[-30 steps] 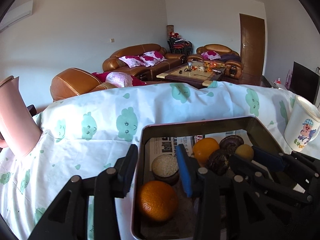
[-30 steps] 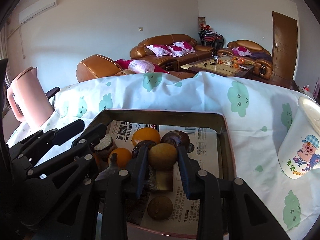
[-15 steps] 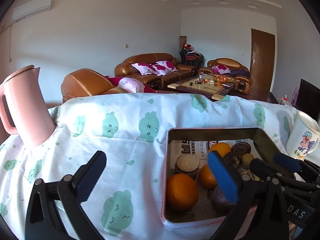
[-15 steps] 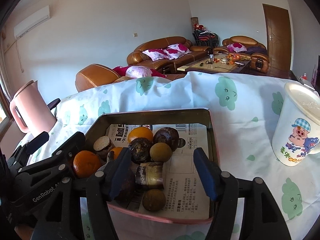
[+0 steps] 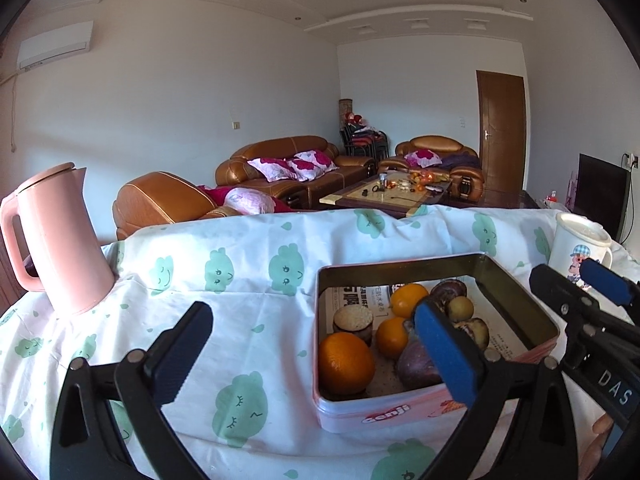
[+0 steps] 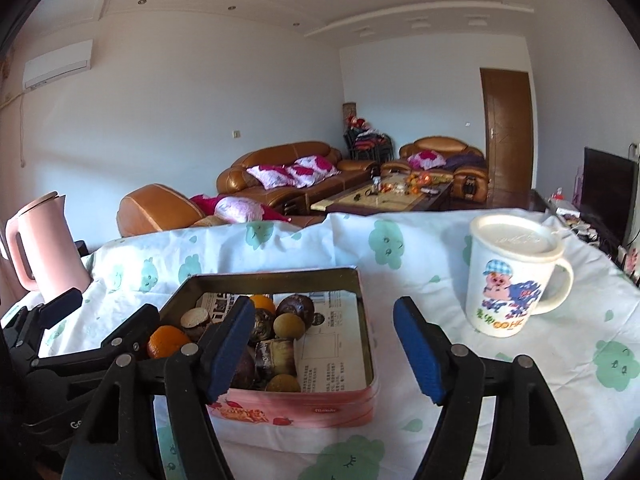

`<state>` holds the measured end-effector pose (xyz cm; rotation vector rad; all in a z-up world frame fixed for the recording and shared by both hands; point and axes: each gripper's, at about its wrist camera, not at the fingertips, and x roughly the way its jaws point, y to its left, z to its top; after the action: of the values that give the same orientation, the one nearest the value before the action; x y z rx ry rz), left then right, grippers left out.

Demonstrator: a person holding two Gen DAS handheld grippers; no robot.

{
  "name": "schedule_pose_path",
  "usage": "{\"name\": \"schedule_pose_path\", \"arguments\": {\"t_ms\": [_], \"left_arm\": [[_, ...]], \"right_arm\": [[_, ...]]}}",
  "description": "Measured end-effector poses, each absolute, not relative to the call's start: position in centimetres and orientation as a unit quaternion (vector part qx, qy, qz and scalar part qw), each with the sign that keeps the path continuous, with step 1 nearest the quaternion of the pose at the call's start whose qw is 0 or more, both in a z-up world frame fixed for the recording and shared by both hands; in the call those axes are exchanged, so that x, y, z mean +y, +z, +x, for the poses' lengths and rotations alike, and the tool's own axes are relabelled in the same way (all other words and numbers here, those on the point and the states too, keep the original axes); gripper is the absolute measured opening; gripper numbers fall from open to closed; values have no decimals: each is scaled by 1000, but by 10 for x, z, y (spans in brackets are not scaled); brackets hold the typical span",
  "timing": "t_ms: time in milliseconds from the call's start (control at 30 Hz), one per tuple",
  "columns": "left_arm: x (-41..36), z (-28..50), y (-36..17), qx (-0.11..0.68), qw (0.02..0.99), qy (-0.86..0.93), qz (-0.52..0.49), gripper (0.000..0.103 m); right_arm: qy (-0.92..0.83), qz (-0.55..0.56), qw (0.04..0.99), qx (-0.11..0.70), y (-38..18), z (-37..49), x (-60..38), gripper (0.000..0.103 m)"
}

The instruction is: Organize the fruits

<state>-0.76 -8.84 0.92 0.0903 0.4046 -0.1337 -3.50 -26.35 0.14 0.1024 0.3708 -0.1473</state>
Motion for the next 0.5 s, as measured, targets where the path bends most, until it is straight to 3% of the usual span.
{"name": "schedule_pose_path", "arguments": {"t_ms": [233, 500], "left_arm": [[-82, -21, 13, 172, 982, -65, 37, 103], [-81, -25, 14, 166, 983, -65, 36, 103]], "right_arm": [[-101, 12, 988, 117, 12, -59, -250, 80], [-110, 33, 988, 102, 15, -68, -258, 82]]}}
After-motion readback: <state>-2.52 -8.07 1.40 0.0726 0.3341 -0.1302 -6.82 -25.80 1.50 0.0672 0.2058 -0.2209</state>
